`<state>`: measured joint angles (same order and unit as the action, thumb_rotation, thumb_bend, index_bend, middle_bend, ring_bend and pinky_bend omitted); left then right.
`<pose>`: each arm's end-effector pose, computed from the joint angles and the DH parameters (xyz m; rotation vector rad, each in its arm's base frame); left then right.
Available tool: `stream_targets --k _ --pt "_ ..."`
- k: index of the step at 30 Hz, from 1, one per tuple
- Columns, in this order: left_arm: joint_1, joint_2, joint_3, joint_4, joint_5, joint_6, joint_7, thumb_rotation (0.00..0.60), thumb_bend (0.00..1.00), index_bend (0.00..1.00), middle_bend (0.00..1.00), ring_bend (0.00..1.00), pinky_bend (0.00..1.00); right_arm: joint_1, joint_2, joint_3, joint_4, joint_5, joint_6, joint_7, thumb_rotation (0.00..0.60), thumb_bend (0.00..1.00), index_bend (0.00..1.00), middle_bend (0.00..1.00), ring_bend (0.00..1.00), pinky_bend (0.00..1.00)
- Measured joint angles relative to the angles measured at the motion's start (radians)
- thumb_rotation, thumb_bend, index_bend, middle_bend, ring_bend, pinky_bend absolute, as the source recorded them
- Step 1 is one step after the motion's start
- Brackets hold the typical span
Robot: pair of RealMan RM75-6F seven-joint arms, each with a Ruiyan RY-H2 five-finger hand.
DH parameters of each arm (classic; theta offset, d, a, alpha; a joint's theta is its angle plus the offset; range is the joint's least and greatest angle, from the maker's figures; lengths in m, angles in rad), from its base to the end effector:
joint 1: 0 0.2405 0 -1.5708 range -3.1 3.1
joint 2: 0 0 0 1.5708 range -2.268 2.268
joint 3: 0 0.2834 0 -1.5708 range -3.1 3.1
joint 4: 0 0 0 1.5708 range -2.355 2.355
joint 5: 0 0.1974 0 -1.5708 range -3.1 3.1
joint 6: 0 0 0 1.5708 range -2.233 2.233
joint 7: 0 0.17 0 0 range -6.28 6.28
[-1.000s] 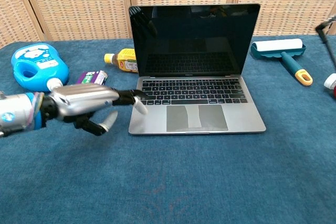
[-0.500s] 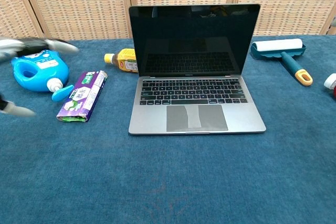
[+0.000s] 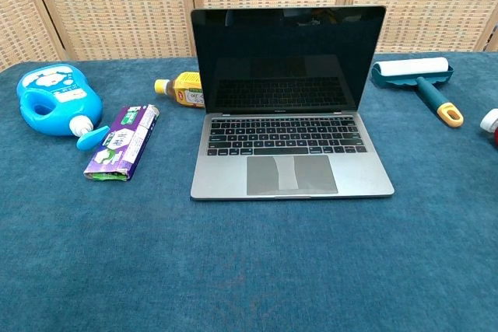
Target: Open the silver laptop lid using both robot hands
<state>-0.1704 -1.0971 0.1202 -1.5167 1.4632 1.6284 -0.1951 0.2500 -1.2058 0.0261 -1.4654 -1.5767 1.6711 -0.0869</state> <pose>-0.3411 0.2060 0.2001 -1.3846 -0.9237 -0.9918 -0.2903 -0.2535 0.1846 1.4589 -0.5325 1.0646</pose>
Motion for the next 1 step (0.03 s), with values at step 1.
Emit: stream_targets --k 1 --pt "0.016 0.007 0.001 -0.005 -0.002 0.007 -0.010 0.600 0.00 0.00 0.00 0.00 0.00 -0.014 -0.005 -0.004 0.013 -0.004 0.015 0.013 0.600 0.00 0.18 0.03 0.00 0.00"
